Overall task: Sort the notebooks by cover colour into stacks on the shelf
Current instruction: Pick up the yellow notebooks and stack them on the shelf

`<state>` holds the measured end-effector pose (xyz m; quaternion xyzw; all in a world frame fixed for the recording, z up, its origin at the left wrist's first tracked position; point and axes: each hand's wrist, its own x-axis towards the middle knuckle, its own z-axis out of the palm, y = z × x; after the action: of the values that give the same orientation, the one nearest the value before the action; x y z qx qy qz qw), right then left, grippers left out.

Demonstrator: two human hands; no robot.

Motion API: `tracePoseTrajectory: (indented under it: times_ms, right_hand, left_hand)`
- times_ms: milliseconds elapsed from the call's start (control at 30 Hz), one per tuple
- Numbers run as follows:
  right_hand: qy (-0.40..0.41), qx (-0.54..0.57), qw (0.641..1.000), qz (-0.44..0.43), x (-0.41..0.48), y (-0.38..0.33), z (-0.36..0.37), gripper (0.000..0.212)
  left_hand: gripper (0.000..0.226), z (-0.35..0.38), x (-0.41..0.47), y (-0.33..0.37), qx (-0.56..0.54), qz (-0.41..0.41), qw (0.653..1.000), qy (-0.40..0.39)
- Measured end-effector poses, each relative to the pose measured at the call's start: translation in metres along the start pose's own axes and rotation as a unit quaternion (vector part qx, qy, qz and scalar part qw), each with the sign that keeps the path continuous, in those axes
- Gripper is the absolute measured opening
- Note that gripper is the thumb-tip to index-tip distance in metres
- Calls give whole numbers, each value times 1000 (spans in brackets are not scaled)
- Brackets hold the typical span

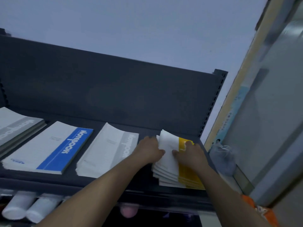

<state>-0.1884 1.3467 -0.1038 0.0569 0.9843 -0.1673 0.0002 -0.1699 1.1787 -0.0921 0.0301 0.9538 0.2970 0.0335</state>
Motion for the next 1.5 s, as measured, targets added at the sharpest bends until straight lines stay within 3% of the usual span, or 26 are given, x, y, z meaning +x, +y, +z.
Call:
tracePoseTrajectory:
  times_ms: [200, 333, 467, 567, 667, 800, 867, 967, 1033, 1200, 1400, 1500]
  right_hand:
    - [-33, 45, 997, -60, -3, 29, -2, 70]
    - [-44, 141, 987, -55, -3, 37, -4, 64]
    - [-43, 201, 977, -49, -3, 43, -3, 59]
    - [-35, 233, 971, -41, -2, 46, -1, 56]
    - [-29, 308, 951, -19, 0, 49, 0, 59]
    - [-17, 481, 876, 41, 1, 49, -11, 76]
    - [-20, 531, 847, 25, -1, 45, -22, 66]
    - [58, 560, 825, -47, -7, 38, -34, 40]
    - [96, 564, 817, -75, -15, 35, -36, 33]
    - [72, 579, 805, -107, -37, 26, -20, 54]
    - [74, 615, 777, -115, -45, 19, -14, 46]
    - [54, 631, 766, -113, -45, 19, -14, 47]
  left_hand:
    - [50, 28, 8, 32, -34, -98, 995, -4]
    - [24, 28, 11, 36, -115, -157, 981, 9]
    - [44, 29, 9, 34, -239, -187, 953, -11]
    - [62, 35, 5, 32, -267, -195, 944, 3]
    - [54, 39, 6, 29, -293, -169, 941, 33]
    - [35, 32, -3, 38, -393, -51, 914, 92]
    - [34, 23, -10, 44, -420, 32, 899, 122]
    - [44, 12, -18, 44, -441, 106, 883, 120]
    - [51, 12, -21, 38, -436, 114, 886, 112]
    - [70, 22, -24, 32, -463, 105, 869, 141]
    - [82, 22, -25, 32, -490, 105, 854, 141]
    - [80, 21, -24, 27, -478, 103, 862, 134]
